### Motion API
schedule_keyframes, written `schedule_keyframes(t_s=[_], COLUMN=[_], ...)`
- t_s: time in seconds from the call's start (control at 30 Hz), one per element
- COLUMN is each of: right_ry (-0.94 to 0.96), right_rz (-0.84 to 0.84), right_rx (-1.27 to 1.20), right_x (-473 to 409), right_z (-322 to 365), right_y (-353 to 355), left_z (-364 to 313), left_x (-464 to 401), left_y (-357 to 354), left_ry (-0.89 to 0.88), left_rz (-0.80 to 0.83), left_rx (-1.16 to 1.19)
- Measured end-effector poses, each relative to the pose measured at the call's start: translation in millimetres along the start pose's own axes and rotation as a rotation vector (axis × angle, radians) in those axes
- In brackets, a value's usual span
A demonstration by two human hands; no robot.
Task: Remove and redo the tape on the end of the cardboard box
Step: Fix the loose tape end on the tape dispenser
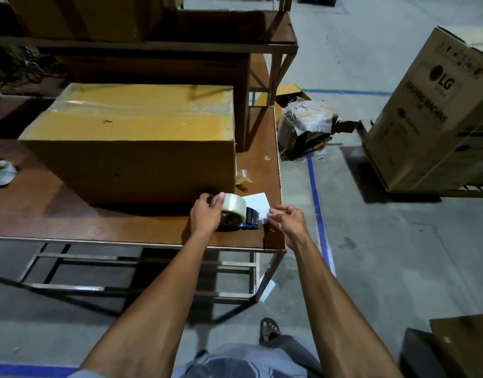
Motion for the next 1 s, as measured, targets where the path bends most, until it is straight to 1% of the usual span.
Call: schedule_keyframes(t_s=[0.07,0.17,0.2,0.27,0.33,0.43,0.5,0.57,0.7,0.77,0.87,0.93,1.0], right_ry=[0.031,0.162,0.211,0.293,0.353,0.331,0.305,0.313,0.293,0.274,0.257,0.253,0.286], right_rz=[-0.098,-0.296,-0.319,-0.256,-0.159,0.017,0.080,0.066,0.069,0.060,0.070,0.058,0.015], right_rx=[0.043,0.273,0.327,0.401,0.479,0.611,0.699,0.744,0.728,0.725,0.790,0.845,0.874], right_x=[3,23,29,37,48,60,65,65,79,82,71,86,100], right_z=[-1,9,12,14,15,10,1,-8,-9,-10,-23,-15,-4], right_y=[2,1,-2,-15,-31,-56,-70,-77,-84,-87,-86,-86,-87], left_z=[3,10,13,16,19,26,28,30,37,31,25,25,23], left_x=[0,1,1,5,9,13,15,14,10,19,31,36,41], left_y=[2,7,7,9,12,12,14,16,19,25,34,36,41], left_ry=[-0.018,-0.039,-0.039,-0.015,-0.004,-0.003,0.029,0.042,0.070,0.078,0.067,0.061,0.049], left_rz=[0.022,0.054,0.052,0.037,0.035,0.086,0.122,0.152,0.228,0.240,0.256,0.269,0.237], left_rx=[0.024,0.100,0.137,0.178,0.145,0.131,0.153,0.157,0.167,0.192,0.207,0.164,0.115])
Point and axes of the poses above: each hand's wrist, its own x-axis away from the middle knuckle, its own y-axis out of the back of the hand, z = x × y, the point moved 3 cm from there along -x, towards the middle knuckle, and after that the axes turned 8 degrees about x, right-handed, at the moved point
